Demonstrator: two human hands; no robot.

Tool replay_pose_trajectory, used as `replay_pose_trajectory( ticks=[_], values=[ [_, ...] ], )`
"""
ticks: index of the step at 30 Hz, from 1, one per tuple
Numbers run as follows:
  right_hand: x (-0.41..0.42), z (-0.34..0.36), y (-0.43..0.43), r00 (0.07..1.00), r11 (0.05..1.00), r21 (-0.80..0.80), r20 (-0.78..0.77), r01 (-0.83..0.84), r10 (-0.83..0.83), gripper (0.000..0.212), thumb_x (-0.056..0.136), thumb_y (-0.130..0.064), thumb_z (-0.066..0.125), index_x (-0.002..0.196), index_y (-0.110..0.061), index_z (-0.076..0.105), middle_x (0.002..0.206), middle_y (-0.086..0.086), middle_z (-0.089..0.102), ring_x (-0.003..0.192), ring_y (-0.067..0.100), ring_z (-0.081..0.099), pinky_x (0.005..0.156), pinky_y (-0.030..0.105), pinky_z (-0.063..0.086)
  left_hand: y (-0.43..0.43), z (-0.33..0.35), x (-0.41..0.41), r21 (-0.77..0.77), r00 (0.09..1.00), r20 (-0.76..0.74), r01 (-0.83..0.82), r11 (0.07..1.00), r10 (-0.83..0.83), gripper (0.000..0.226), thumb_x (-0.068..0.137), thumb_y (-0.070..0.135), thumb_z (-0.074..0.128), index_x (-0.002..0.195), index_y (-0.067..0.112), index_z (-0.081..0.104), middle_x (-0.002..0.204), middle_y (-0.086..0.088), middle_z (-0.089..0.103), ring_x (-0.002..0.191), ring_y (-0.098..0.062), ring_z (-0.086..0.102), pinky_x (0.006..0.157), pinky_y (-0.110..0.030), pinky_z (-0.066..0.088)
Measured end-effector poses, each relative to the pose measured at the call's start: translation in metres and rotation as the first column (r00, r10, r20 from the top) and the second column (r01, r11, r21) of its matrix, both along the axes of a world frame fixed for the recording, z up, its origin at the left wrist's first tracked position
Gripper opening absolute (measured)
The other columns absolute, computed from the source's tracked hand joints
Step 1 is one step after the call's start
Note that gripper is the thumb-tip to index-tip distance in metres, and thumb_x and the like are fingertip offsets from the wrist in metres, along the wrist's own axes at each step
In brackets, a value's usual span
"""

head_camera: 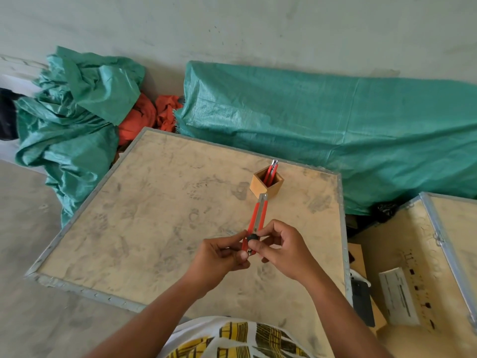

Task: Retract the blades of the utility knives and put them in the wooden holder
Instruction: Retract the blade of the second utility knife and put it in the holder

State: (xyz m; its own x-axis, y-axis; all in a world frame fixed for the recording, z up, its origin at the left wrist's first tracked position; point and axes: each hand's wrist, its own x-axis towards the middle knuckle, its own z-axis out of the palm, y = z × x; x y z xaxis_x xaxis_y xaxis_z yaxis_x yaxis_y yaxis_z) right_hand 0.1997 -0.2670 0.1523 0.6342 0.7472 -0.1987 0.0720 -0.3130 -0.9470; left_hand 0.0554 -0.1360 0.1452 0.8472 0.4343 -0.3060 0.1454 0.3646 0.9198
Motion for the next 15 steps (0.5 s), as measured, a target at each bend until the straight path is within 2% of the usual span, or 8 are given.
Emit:
replay_pose_trajectory(
  ticks=[2, 3, 6, 8, 10, 12, 14, 15],
  values=[
    [0.003, 0.0, 0.003, 1.0, 1.0, 0.014, 0.013, -0.003, 0.003, 0.014, 0.085, -0.024, 0.083, 0.084, -0.025, 0.068, 0.087, 0.005, 0.077, 0.078, 0.027, 0.076, 0.062, 0.042, 0.064, 0.002, 0.001, 0.003, -0.005, 0.999, -0.001, -0.032, 0.999, 0.032, 0.044, 0.084, -0.01, 0.068, 0.125, 0.006, 0.065, 0.106, -0.022, 0.074, 0.094, -0.027, 0.073, 0.079, -0.037, 0.062],
    [0.004, 0.0, 0.004, 1.0, 0.999, 0.043, -0.02, -0.018, 0.019, 0.012, 0.087, -0.024, 0.08, 0.091, -0.028, 0.07, 0.093, 0.003, 0.078, 0.081, 0.026, 0.076, 0.063, 0.041, 0.064, 0.003, 0.001, 0.004, -0.009, 0.999, 0.001, -0.047, 0.999, 0.047, 0.044, 0.083, -0.011, 0.068, 0.125, 0.004, 0.065, 0.106, -0.021, 0.075, 0.095, -0.027, 0.073, 0.079, -0.038, 0.062],
    [0.008, 0.003, 0.006, 0.998, 0.996, 0.069, -0.042, -0.053, 0.056, 0.03, 0.092, -0.019, 0.075, 0.118, -0.033, 0.073, 0.108, -0.002, 0.078, 0.09, 0.022, 0.077, 0.066, 0.036, 0.064, 0.004, 0.002, 0.008, -0.011, 0.998, 0.018, -0.059, 0.998, 0.059, 0.045, 0.082, -0.012, 0.068, 0.123, 0.007, 0.067, 0.102, -0.017, 0.076, 0.094, -0.024, 0.073, 0.081, -0.04, 0.062],
    [0.01, 0.004, 0.006, 0.999, 0.997, 0.058, 0.018, -0.051, 0.05, 0.023, 0.09, -0.018, 0.077, 0.112, -0.026, 0.078, 0.102, -0.004, 0.079, 0.086, 0.017, 0.076, 0.067, 0.033, 0.064, 0.003, 0.003, 0.011, 0.002, 0.998, 0.022, -0.055, 0.999, 0.054, 0.046, 0.082, -0.013, 0.069, 0.121, 0.01, 0.068, 0.1, -0.014, 0.077, 0.092, -0.022, 0.074, 0.081, -0.039, 0.062],
    [0.011, 0.006, 0.006, 0.996, 0.999, 0.044, 0.088, -0.001, -0.003, 0.012, 0.084, -0.023, 0.084, 0.094, -0.021, 0.077, 0.093, -0.005, 0.079, 0.082, 0.014, 0.076, 0.067, 0.028, 0.062, 0.002, 0.003, 0.014, 0.019, 0.999, 0.025, -0.049, 0.999, 0.048, 0.047, 0.081, -0.014, 0.069, 0.122, 0.01, 0.067, 0.101, -0.017, 0.077, 0.091, -0.023, 0.074, 0.08, -0.038, 0.062],
    [0.01, 0.005, 0.007, 0.983, 0.998, 0.017, 0.17, 0.065, -0.067, 0.024, 0.077, -0.033, 0.088, 0.076, -0.023, 0.066, 0.084, -0.005, 0.076, 0.08, 0.014, 0.074, 0.07, 0.029, 0.062, 0.001, 0.004, 0.018, 0.031, 0.999, 0.028, -0.042, 0.999, 0.041, 0.047, 0.082, -0.014, 0.068, 0.123, 0.009, 0.067, 0.103, -0.021, 0.075, 0.092, -0.025, 0.074, 0.08, -0.038, 0.062],
    [0.009, 0.004, 0.005, 0.98, 0.995, 0.032, 0.173, 0.094, -0.099, 0.024, 0.079, -0.036, 0.086, 0.077, -0.026, 0.065, 0.083, -0.006, 0.075, 0.08, 0.015, 0.074, 0.073, 0.034, 0.063, 0.001, 0.004, 0.022, 0.026, 0.999, 0.033, -0.037, 0.999, 0.036, 0.047, 0.082, -0.014, 0.068, 0.122, 0.012, 0.067, 0.101, -0.017, 0.077, 0.092, -0.024, 0.074, 0.08, -0.037, 0.062],
    [0.009, 0.004, 0.003, 0.988, 0.994, 0.059, 0.127, 0.087, -0.094, 0.018, 0.082, -0.034, 0.084, 0.088, -0.027, 0.069, 0.089, -0.006, 0.076, 0.082, 0.015, 0.075, 0.074, 0.036, 0.064, 0.0, 0.005, 0.024, 0.022, 0.999, 0.034, -0.034, 0.999, 0.033, 0.048, 0.082, -0.014, 0.068, 0.121, 0.014, 0.068, 0.099, -0.015, 0.078, 0.092, -0.023, 0.074, 0.08, -0.037, 0.062]
  ],
)
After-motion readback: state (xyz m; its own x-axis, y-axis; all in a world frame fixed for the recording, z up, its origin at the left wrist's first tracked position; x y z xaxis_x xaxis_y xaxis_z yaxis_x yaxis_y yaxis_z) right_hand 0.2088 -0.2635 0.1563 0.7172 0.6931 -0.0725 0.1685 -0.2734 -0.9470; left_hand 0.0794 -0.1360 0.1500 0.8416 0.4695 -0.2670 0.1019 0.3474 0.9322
